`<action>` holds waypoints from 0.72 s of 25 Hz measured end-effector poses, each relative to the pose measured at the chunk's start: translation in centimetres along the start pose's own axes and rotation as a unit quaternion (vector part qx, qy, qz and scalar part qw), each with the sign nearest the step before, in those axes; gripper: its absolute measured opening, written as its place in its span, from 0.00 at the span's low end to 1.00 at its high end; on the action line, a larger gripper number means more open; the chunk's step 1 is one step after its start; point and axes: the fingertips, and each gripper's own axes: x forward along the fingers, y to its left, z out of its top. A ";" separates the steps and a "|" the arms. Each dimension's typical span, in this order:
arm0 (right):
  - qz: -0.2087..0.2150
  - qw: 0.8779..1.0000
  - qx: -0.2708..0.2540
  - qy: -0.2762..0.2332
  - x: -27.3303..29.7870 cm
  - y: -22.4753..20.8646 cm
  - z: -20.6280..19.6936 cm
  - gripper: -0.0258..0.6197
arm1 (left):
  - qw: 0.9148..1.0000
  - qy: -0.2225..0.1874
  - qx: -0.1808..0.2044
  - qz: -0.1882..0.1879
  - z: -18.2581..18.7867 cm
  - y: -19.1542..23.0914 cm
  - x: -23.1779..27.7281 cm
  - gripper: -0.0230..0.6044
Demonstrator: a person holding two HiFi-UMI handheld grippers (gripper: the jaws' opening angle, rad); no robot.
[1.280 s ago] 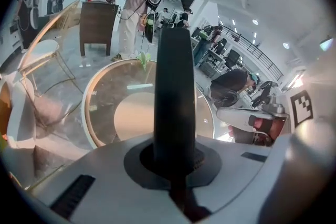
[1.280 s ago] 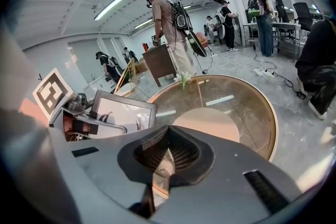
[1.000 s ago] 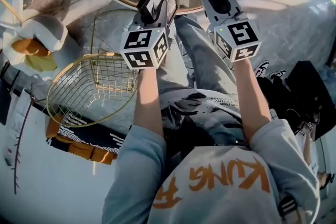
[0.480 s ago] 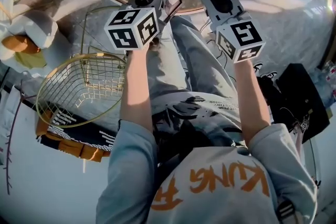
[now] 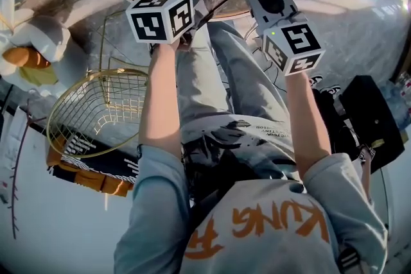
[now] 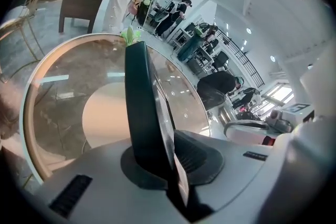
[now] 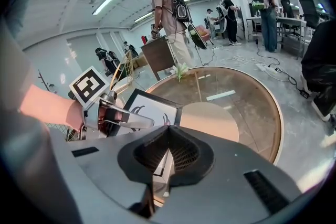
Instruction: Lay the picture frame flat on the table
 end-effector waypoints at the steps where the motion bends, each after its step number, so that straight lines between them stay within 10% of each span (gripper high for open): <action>1: -0.003 1.000 0.003 -0.001 0.0 -0.3 0.0 0.04 | 1.000 0.004 0.000 -0.004 0.0 -0.1 0.3 0.12; 18: -0.014 1.000 0.024 0.004 0.8 -1.4 -0.9 0.04 | 0.991 0.058 0.080 0.094 -1.2 3.1 1.4 0.47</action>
